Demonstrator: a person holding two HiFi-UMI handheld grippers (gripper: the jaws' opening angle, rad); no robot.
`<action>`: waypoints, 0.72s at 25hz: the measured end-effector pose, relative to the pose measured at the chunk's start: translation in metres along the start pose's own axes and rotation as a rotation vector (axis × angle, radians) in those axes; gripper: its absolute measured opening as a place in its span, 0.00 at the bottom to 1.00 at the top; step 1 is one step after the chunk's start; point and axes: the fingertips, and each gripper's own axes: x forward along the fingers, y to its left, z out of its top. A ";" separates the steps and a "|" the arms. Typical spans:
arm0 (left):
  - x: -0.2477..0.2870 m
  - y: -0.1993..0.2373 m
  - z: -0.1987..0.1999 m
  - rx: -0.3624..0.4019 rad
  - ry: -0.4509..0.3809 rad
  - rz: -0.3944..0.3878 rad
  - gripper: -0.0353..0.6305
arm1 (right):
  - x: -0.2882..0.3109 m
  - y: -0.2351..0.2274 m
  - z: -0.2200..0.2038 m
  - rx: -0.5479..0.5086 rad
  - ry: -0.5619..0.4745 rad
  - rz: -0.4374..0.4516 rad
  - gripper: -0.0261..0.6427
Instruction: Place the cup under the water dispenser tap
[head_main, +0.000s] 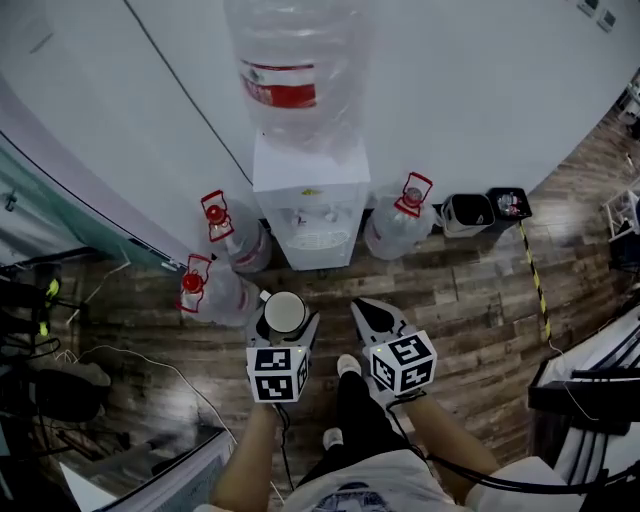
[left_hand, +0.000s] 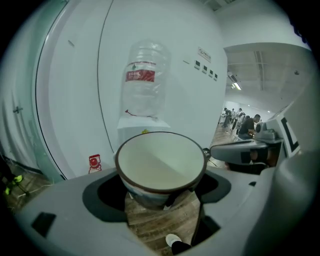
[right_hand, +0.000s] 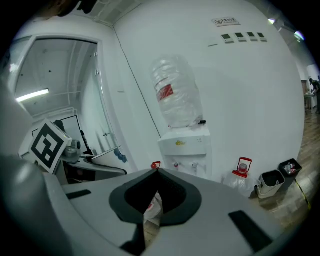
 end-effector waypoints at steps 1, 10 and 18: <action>0.015 0.006 -0.002 -0.005 0.001 0.003 0.70 | 0.012 -0.008 -0.004 0.000 0.004 -0.001 0.07; 0.156 0.061 -0.048 -0.007 0.024 0.041 0.70 | 0.127 -0.083 -0.061 0.001 0.041 -0.003 0.07; 0.256 0.093 -0.091 0.000 0.024 0.059 0.70 | 0.201 -0.136 -0.109 -0.031 0.035 -0.013 0.07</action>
